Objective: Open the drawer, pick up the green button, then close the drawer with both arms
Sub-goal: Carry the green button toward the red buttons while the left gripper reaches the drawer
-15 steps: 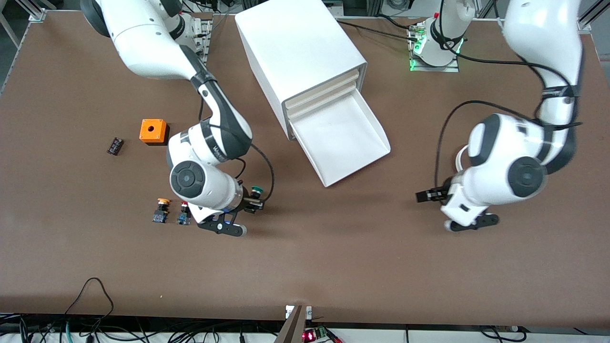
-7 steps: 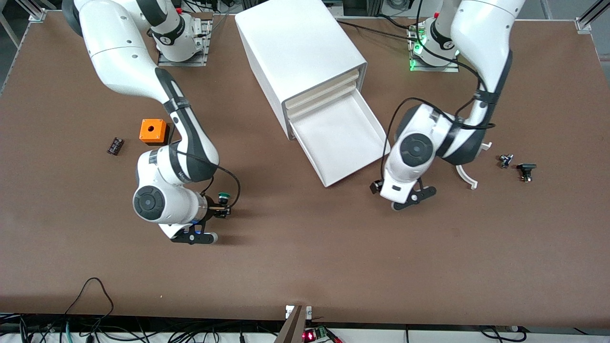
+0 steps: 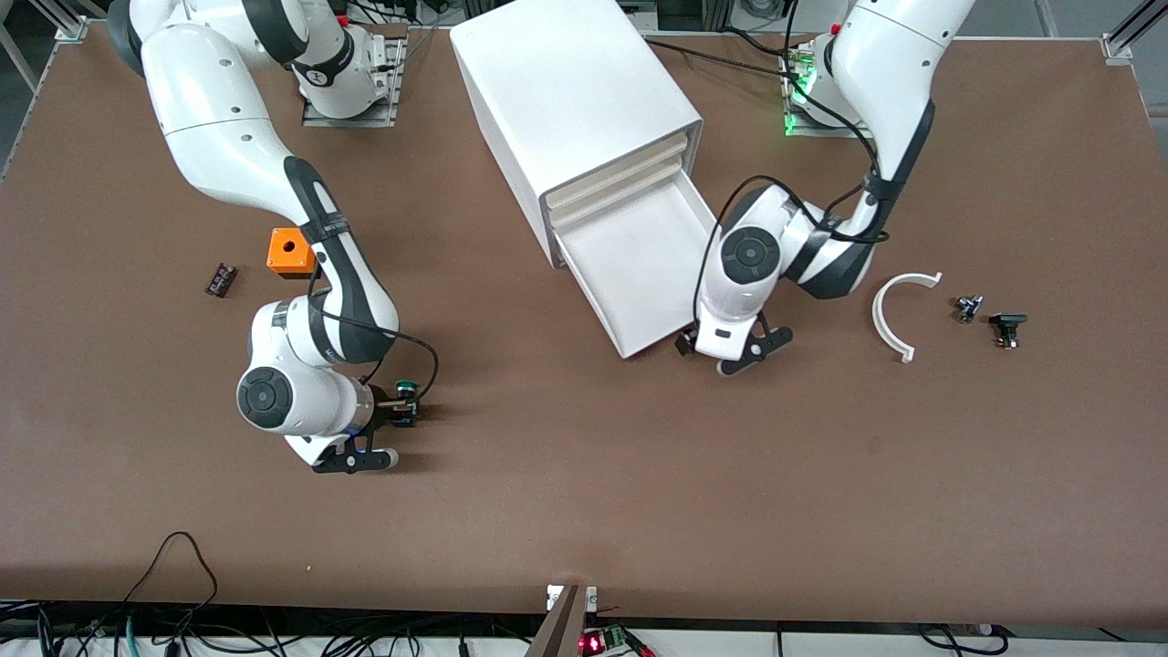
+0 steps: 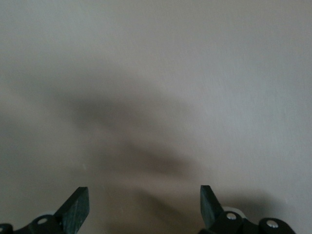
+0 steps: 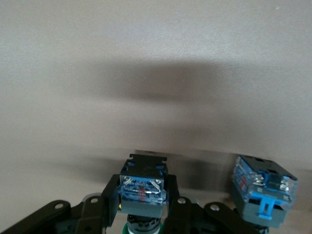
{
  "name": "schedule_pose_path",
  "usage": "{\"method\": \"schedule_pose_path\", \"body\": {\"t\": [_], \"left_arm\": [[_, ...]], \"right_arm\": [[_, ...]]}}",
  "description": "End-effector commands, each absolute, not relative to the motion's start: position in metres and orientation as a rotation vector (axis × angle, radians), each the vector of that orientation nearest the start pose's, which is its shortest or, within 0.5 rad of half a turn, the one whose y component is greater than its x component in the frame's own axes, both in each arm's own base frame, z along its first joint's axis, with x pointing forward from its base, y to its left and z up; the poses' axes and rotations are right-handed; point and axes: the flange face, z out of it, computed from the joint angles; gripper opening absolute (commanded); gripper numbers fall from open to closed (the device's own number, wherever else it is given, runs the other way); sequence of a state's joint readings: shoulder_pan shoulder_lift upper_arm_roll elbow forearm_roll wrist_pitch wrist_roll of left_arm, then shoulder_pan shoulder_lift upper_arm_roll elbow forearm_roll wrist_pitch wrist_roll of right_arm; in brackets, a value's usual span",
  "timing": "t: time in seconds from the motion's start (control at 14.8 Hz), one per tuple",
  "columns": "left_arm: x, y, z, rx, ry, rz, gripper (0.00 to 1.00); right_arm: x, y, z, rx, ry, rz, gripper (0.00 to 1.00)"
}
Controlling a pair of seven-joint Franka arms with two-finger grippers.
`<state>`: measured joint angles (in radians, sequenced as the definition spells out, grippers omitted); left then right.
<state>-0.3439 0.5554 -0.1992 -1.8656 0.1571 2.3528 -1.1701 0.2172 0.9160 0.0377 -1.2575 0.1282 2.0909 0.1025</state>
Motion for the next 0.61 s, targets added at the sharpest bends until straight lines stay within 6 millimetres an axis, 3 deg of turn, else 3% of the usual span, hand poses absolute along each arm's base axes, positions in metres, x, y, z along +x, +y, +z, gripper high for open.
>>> {"method": "schedule_pose_path", "body": {"t": [0.0, 0.14, 0.27, 0.54], "left_arm": [[0.527, -0.335, 0.231, -3.002, -0.816, 0.057, 1.0], [0.506, -0.353, 0.226, -3.016, -0.785, 0.118, 1.0], [0.485, -0.367, 0.219, -3.026, -0.744, 0.167, 1.0], [0.456, -0.396, 0.226, -3.034, -0.775, 0.225, 1.0]], "right_arm": [[0.72, 0.185, 0.203, -3.009, -0.123, 0.143, 1.0], [0.724, 0.174, 0.213, -3.01, -0.107, 0.132, 1.0], [0.731, 0.148, 0.218, -3.013, -0.092, 0.114, 1.0], [0.735, 0.103, 0.242, -3.01, -0.108, 0.113, 1.0]]}}
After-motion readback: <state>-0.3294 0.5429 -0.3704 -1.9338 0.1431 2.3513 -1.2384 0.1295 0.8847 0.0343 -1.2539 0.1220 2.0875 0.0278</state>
